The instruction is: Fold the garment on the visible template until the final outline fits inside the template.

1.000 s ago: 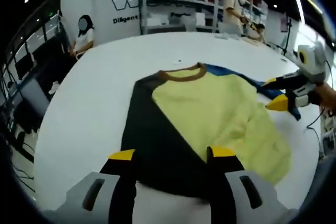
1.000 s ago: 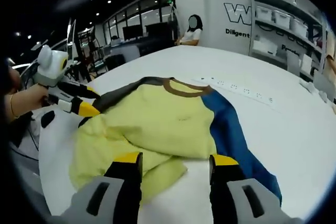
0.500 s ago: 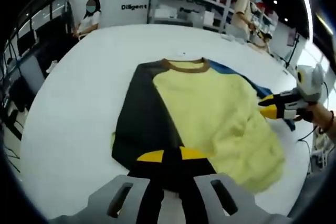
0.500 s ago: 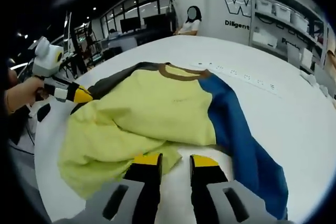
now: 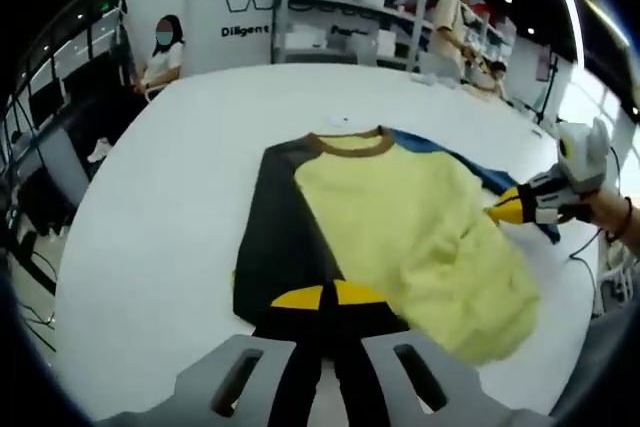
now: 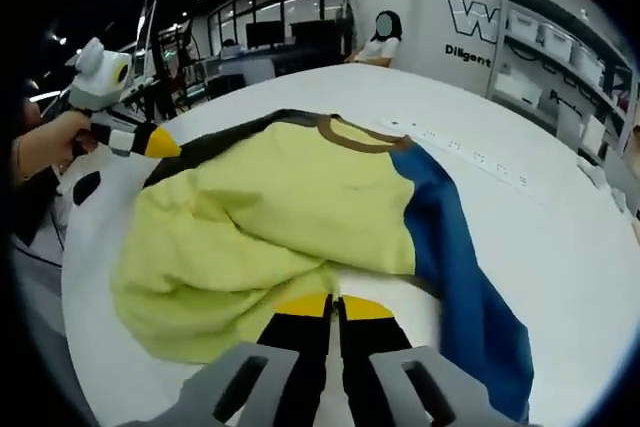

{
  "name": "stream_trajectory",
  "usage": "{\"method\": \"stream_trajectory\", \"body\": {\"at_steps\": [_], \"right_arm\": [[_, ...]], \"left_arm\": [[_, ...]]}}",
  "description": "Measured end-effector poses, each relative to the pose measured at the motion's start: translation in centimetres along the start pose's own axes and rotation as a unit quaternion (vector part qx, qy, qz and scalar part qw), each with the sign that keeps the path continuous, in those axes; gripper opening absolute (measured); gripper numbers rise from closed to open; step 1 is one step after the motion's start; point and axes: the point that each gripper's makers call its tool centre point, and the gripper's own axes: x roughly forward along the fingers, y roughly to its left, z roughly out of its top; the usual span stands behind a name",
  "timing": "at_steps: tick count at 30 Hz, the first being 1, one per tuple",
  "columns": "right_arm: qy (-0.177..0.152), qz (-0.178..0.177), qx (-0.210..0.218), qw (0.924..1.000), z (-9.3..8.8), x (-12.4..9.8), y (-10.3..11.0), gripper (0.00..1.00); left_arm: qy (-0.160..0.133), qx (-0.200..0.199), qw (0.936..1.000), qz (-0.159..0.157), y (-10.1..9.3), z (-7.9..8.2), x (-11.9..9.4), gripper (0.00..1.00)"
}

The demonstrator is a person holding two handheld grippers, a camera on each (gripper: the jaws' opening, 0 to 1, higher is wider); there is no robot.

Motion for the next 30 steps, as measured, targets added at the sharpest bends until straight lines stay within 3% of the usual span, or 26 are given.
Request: {"method": "stream_trajectory", "body": {"at_steps": [8, 19, 26, 30], "right_arm": [[-0.012, -0.006, 0.002, 0.9999, -0.5, -2.7, -0.1, 0.00], [-0.014, -0.012, 0.024, 0.9996, -2.8, -7.1, 1.5, 0.00], [-0.004, -0.012, 0.022, 0.9997, -4.6, -9.7, 3.2, 0.00], [0.001, -0.027, -0.002, 0.9996, -4.9, -11.0, 4.0, 0.00]], "left_arm": [[-0.003, 0.013, 0.9998, 0.017, 1.9, 0.2, -0.7, 0.00], [0.002, 0.066, 0.9973, 0.031, 3.9, 1.1, -0.9, 0.00], [0.003, 0.071, 0.9969, 0.035, 4.2, 1.5, -1.3, 0.00], [0.001, 0.070, 0.9970, 0.032, 4.0, 1.7, -1.5, 0.00]]}}
